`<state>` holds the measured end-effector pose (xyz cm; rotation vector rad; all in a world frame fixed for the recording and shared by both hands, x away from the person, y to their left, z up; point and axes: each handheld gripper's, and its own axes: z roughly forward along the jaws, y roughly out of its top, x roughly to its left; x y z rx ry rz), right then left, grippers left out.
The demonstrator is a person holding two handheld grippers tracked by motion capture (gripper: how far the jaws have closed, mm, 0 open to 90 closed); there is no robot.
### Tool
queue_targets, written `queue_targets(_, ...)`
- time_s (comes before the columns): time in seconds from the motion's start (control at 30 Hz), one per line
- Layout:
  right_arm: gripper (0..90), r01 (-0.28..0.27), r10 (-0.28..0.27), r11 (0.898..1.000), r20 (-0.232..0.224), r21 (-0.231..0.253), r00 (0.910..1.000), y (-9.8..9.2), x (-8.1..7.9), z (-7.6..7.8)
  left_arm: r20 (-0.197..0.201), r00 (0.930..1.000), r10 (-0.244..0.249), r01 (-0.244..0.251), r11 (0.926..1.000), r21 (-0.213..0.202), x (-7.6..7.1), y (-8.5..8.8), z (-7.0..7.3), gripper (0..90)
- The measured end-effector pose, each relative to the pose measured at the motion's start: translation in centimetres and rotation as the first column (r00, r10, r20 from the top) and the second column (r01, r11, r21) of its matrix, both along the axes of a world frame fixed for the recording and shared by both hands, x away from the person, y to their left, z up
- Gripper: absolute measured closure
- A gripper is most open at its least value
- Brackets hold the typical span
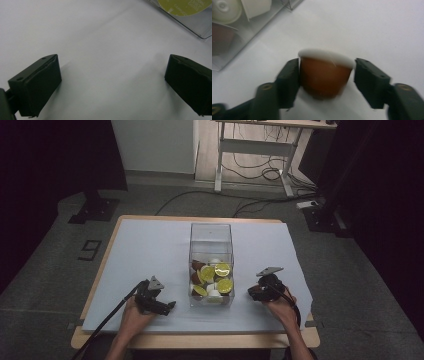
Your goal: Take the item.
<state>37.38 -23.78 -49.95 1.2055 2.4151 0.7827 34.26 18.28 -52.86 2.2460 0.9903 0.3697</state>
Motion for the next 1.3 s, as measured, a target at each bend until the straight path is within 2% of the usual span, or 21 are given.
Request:
queue_targets(0.1, 24.0, -0.005, 0.005, 1.0, 0.014, -0.001, 0.9999, 0.1, -0.1, 0.1, 0.0, 1.0, 0.0, 0.0, 1.0, 0.0, 0.0, 0.0, 0.0, 0.1)
queue_targets(0.13, 24.0, -0.005, 0.005, 1.0, 0.014, -0.001, 0.9999, 0.1, -0.1, 0.1, 0.0, 1.0, 0.0, 0.0, 1.0, 0.0, 0.0, 0.0, 0.0, 0.1)
queue_targets(0.17, 18.9, -0.004, 0.004, 1.0, 0.028, 0.002, 0.9996, 0.2, -0.2, 0.3, 0.0, 1.0, 0.0, 0.0, 1.0, 0.001, 0.0, 0.0, 0.0, 0.1)
queue_targets(0.23, 17.6, -0.004, 0.004, 1.0, 0.033, 0.004, 0.9994, 0.2, -0.2, 0.4, 0.0, 1.0, 0.0, 0.0, 1.0, 0.0, 0.0, 0.0, 0.0, 0.1)
queue_targets(0.27, 14.2, -0.01, 0.009, 1.0, 0.043, 0.011, 0.999, 0.2, -0.4, 0.7, 0.0, 1.0, -0.001, 0.001, 1.0, 0.0, 0.0, 0.0, 0.0, 0.1)
queue_targets(0.53, 11.6, -0.006, 0.004, 1.0, 0.073, 0.028, 0.9973, -0.1, -1.3, 1.5, 0.0, 1.0, 0.0, 0.0, 1.0, 0.0, 0.0, 0.0, 0.0, 0.1)
queue_targets(0.6, 8.2, -0.004, 0.001, 0.999, 0.08, 0.035, 0.9968, -0.3, -1.7, 1.7, -0.001, 1.0, 0.001, -0.001, 1.0, -0.001, 0.0, 0.0, 0.0, 0.2)
queue_targets(0.67, 0.9, 0.015, -0.019, 0.999, 0.089, 0.043, 0.9959, -0.7, -2.2, 1.8, -0.001, 1.0, 0.002, -0.002, 1.0, -0.001, 0.0, 0.0, 0.0, 0.3)
queue_targets(0.93, 0.0, 0.038, -0.044, 0.997, 0.097, 0.062, 0.9943, -1.6, -3.2, 1.6, 0.001, 1.0, 0.004, -0.004, 1.0, -0.003, -0.1, 0.0, 0.0, 0.4)
queue_targets(1.13, 0.0, 0.045, -0.05, 0.997, 0.079, 0.068, 0.9956, -2.2, -3.8, 0.7, 0.001, 1.0, 0.004, -0.004, 1.0, -0.002, 0.0, 0.0, 0.0, 0.4)
queue_targets(1.3, 0.0, 0.055, -0.057, 0.997, 0.031, 0.056, 0.9979, -2.5, -3.8, -0.5, 0.001, 1.0, 0.004, -0.004, 1.0, -0.002, 0.0, 0.0, 0.0, 0.4)
